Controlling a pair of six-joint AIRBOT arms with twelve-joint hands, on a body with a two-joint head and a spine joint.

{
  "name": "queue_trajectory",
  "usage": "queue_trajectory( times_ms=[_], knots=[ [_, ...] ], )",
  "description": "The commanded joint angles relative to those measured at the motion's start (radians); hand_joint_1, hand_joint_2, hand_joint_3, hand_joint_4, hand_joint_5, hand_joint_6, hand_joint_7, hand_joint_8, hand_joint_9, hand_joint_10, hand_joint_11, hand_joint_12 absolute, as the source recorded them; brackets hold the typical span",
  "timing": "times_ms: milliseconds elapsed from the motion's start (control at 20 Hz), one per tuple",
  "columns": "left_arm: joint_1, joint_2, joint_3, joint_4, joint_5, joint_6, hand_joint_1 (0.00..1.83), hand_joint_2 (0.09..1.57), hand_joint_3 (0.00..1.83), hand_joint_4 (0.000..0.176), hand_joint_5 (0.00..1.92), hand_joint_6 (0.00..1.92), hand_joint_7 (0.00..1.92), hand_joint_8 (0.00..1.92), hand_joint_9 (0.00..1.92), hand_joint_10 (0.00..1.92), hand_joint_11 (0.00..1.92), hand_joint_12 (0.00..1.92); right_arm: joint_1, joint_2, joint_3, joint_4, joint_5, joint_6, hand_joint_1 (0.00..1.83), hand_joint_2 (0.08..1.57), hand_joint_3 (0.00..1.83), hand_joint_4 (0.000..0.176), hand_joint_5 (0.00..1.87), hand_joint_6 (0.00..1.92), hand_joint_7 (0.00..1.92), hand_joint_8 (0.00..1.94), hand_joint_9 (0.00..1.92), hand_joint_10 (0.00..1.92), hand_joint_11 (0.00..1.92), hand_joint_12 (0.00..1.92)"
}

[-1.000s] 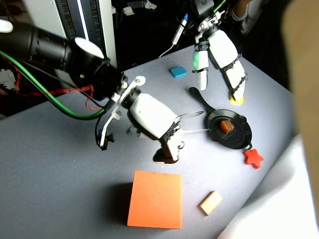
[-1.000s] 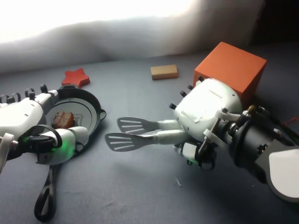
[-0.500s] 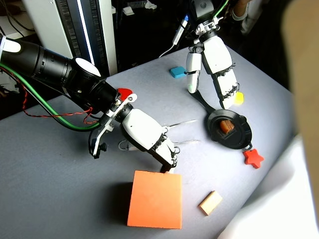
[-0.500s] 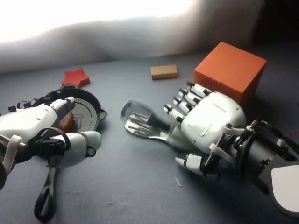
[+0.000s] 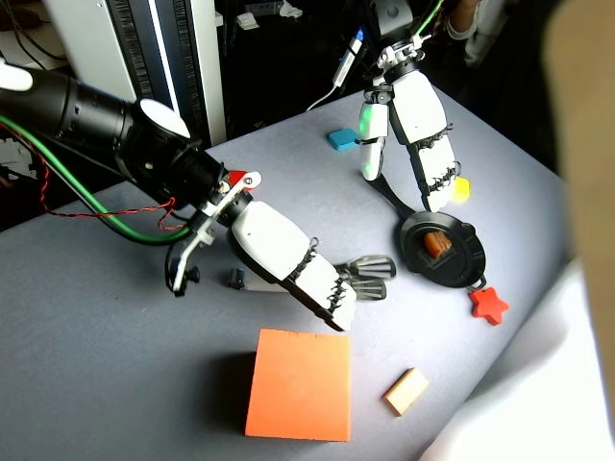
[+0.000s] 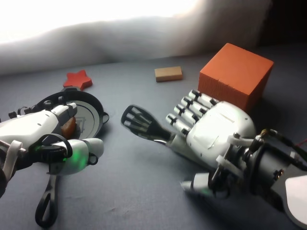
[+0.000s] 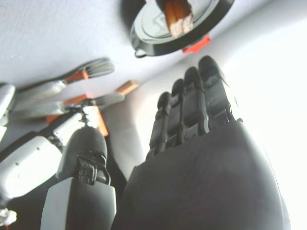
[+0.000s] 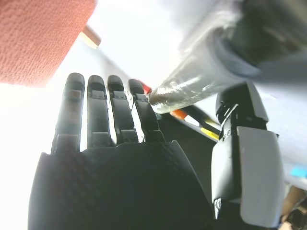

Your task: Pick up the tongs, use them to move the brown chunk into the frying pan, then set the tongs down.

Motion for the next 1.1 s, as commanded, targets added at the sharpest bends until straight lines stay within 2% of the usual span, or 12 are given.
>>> queue_trajectory(
  times_ms=[0,100,200,400,550,700,750,800,850,950,1000,1050],
  knots=[
    [-0.006,0.003,-0.001,0.068,-0.052,-0.002,0.23,1.32,0.0,0.02,0.01,0.0,0.07,0.0,0.09,0.0,0.0,0.32,0.014,0.007,-0.017,-0.057,-0.041,-0.014,0.28,0.94,0.0,0.0,0.0,0.0,0.05,0.02,0.02,0.01,0.0,0.0],
    [-0.009,0.003,-0.001,0.068,-0.057,-0.002,0.23,1.32,0.0,0.005,0.05,0.01,0.08,0.01,0.1,0.01,0.0,0.39,0.024,0.019,-0.043,-0.039,-0.041,-0.03,0.31,0.94,0.0,0.0,0.0,0.0,0.03,0.01,0.01,0.0,0.0,0.0],
    [-0.011,0.003,-0.001,0.068,-0.063,-0.003,0.17,1.34,0.0,0.028,0.05,0.0,0.1,0.0,0.11,0.0,0.0,0.32,0.045,0.037,-0.063,0.004,-0.04,-0.049,0.29,0.94,0.0,0.0,0.02,0.01,0.05,0.01,0.03,0.01,0.0,0.0],
    [-0.02,0.005,-0.016,0.069,-0.1,-0.02,0.11,1.36,0.01,0.031,0.1,0.02,0.14,0.01,0.13,0.01,0.0,0.49,0.107,0.122,-0.139,0.143,-0.011,-0.077,0.15,1.0,0.01,0.0,0.04,0.01,0.1,0.02,0.08,0.03,0.04,0.02],
    [-0.02,0.005,-0.011,0.093,-0.1,-0.02,0.16,1.36,0.0,0.033,0.21,0.04,0.28,0.03,0.24,0.04,0.0,0.8,0.165,0.212,-0.21,0.252,0.048,-0.114,0.1,1.07,0.0,0.0,0.21,0.05,0.31,0.04,0.31,0.07,0.0,0.79],
    [-0.02,0.009,-0.003,0.112,-0.093,-0.02,0.12,1.39,0.01,0.001,0.41,0.1,0.46,0.06,0.41,0.11,0.0,1.3,0.235,0.315,-0.272,0.336,0.153,-0.115,0.04,1.12,0.01,0.0,0.46,0.13,0.63,0.09,0.59,0.18,0.0,1.32],
    [-0.023,0.011,-0.003,0.115,-0.093,-0.02,0.15,1.4,0.01,0.0,0.46,0.12,0.53,0.08,0.48,0.15,0.0,1.43,0.257,0.349,-0.285,0.358,0.202,-0.105,0.03,1.14,0.01,0.0,0.54,0.16,0.72,0.12,0.66,0.24,0.0,1.46],
    [-0.03,0.012,-0.002,0.115,-0.093,-0.014,0.18,1.4,0.0,0.0,0.55,0.22,0.66,0.2,0.48,0.58,0.01,1.61,0.281,0.394,-0.296,0.389,0.271,-0.092,0.13,1.21,0.01,0.0,0.72,0.29,0.89,0.18,0.73,0.51,0.15,1.55],
    [-0.035,0.011,-0.002,0.115,-0.093,-0.009,0.2,1.4,0.0,0.0,0.59,0.38,0.68,0.47,0.45,0.92,0.07,1.69,0.291,0.419,-0.304,0.402,0.313,-0.086,0.17,1.26,0.01,0.0,0.8,0.39,0.98,0.26,0.74,0.76,0.25,1.59],
    [-0.042,0.011,-0.002,0.115,-0.093,0.005,0.29,1.42,0.0,0.0,0.78,0.83,0.79,1.26,0.63,1.53,0.38,1.89,0.317,0.498,-0.333,0.424,0.42,-0.083,0.17,1.38,0.02,0.0,0.97,0.72,1.06,0.85,0.81,1.38,0.48,1.88],
    [-0.042,0.011,-0.002,0.115,-0.093,0.006,0.63,1.37,0.04,0.11,0.6,1.52,0.86,1.59,0.71,1.77,0.48,1.91,0.326,0.537,-0.349,0.424,0.459,-0.08,0.17,1.41,0.02,0.0,1.01,0.99,1.13,1.16,0.96,1.64,0.72,1.91],
    [-0.043,0.012,-0.002,0.115,-0.093,0.006,0.46,1.4,0.05,0.0,0.76,1.64,0.93,1.72,0.78,1.87,0.57,1.92,0.332,0.573,-0.363,0.424,0.475,-0.062,0.11,1.45,0.02,0.0,1.02,1.19,1.16,1.32,1.05,1.74,0.85,1.92]
  ],
)
